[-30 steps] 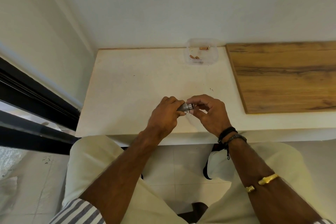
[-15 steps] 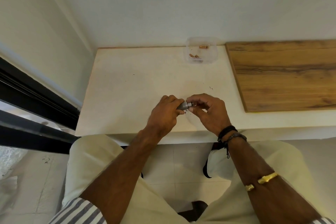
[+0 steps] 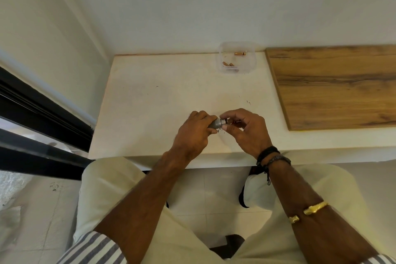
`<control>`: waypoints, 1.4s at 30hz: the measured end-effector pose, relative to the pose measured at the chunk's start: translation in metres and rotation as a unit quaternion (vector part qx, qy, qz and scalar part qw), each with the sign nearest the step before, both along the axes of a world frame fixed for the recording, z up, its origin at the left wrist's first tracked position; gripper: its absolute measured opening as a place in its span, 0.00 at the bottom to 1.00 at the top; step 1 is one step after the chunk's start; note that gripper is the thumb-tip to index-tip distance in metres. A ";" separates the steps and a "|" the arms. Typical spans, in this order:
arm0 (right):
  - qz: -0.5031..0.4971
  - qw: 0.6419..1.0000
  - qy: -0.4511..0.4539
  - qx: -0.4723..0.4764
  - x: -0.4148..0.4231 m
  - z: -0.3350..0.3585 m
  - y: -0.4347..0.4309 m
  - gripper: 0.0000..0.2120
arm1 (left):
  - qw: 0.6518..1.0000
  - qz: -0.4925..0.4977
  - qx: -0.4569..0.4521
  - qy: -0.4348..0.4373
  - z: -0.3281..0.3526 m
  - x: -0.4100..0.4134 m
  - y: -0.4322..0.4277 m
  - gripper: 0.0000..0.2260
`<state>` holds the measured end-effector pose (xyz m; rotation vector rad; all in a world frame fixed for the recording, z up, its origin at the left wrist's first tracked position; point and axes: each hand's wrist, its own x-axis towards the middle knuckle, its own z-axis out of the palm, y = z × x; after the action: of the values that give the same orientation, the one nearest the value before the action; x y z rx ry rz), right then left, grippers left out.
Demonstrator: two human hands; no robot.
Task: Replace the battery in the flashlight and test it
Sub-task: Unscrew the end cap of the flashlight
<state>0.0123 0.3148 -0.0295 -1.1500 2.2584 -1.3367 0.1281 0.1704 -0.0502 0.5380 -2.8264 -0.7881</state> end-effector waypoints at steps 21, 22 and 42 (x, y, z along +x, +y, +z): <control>0.017 1.000 -0.004 -0.008 0.000 0.004 0.003 0.16 | 1.000 0.002 -0.009 0.019 -0.004 0.000 -0.001 0.14; 0.009 1.000 -0.021 -0.007 0.000 0.005 0.003 0.18 | 1.000 0.000 -0.013 0.020 -0.004 0.000 -0.001 0.14; -0.058 0.996 -0.025 -0.064 -0.007 0.006 0.006 0.18 | 0.998 0.016 0.060 -0.002 -0.002 -0.003 -0.005 0.13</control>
<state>0.0052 0.3212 -0.0235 -1.0274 2.2632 -1.5569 0.1254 0.1655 -0.0527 0.6014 -2.7796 -0.9556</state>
